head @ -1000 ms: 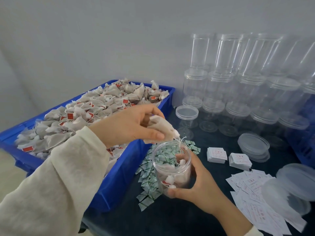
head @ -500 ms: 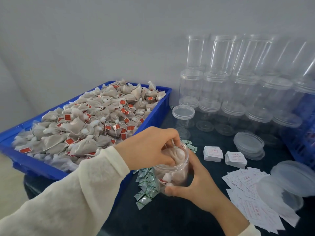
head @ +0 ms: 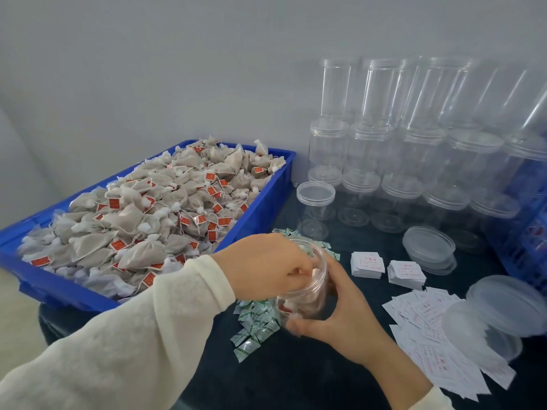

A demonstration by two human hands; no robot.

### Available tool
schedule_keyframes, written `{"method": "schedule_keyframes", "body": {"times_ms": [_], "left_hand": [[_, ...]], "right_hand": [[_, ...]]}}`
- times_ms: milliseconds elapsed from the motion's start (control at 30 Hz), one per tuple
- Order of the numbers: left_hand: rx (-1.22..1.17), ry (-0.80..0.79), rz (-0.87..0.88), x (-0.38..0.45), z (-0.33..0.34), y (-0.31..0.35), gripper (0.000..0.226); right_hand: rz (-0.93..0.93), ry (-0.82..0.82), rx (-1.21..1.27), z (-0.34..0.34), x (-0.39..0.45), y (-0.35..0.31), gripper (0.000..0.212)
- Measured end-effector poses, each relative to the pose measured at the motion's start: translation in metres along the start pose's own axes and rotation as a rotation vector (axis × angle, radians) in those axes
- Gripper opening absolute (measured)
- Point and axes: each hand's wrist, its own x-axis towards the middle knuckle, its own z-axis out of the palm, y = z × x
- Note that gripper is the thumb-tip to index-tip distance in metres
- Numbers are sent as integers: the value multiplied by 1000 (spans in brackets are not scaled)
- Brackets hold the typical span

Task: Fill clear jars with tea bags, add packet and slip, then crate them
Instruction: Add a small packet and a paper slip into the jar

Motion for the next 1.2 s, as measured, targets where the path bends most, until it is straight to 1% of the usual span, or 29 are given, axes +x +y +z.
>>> {"method": "schedule_keyframes", "body": {"times_ms": [67, 133, 167, 200, 267, 300, 367, 467, 533, 600, 667, 700, 733, 800, 867, 900, 933, 967, 1033, 1133, 1200], "left_hand": [[-168, -79, -18, -3, -5, 1, 25], [-266, -154, -25, -6, -7, 4, 33], [-227, -175, -10, -7, -6, 5, 39], [-134, -166, 27, -7, -2, 6, 43], [60, -112, 113, -7, 5, 8, 40], [102, -104, 141, -6, 8, 9, 36], [153, -135, 174, -1, 13, 10, 34], [253, -220, 180, 5, 21, 13, 32], [322, -247, 184, 9, 25, 15, 29], [286, -240, 183, 11, 25, 17, 28], [159, -206, 177, 10, 22, 19, 30], [65, -156, 158, 9, 21, 19, 33], [-56, -68, 131, 7, 20, 17, 36], [-304, 218, 80, 2, 21, 10, 38], [-471, 549, -7, -2, 33, -1, 26], [-516, 652, -94, -2, 43, -6, 17], [-533, 690, -191, -1, 54, -11, 12], [-519, 666, -275, -1, 67, -14, 11], [-447, 522, -361, 0, 97, -19, 19], [-317, 315, -342, -1, 131, -22, 29], [-197, 217, -320, 0, 143, -20, 30]], "right_hand": [[-8, 4, 12, -3, 0, 3, 103], [-12, 22, 23, -5, 0, 3, 100], [-12, 31, 30, -6, 0, 3, 101], [-16, 41, 35, -7, 0, 2, 101], [-34, 55, 36, -10, -1, 2, 102], [-41, 54, 30, -10, -1, 2, 104], [-59, 50, 12, -10, -4, 3, 103], [-64, 69, 26, -10, -12, 9, 96], [-71, 79, 23, -10, -17, 10, 95], [-81, 78, 24, -12, -19, 11, 92], [-76, 73, 26, -16, -21, 12, 89], [-66, 68, 25, -19, -21, 13, 89], [-54, 65, 16, -23, -21, 13, 92], [-43, 77, -11, -29, -22, 17, 96], [-25, 124, -39, -35, -26, 22, 98], [-15, 144, -43, -37, -29, 24, 99], [-9, 158, -44, -40, -31, 27, 100], [-3, 166, -44, -41, -33, 28, 100], [12, 172, -49, -43, -36, 31, 100], [15, 175, -69, -44, -40, 33, 98], [21, 173, -80, -44, -42, 34, 97]]}}
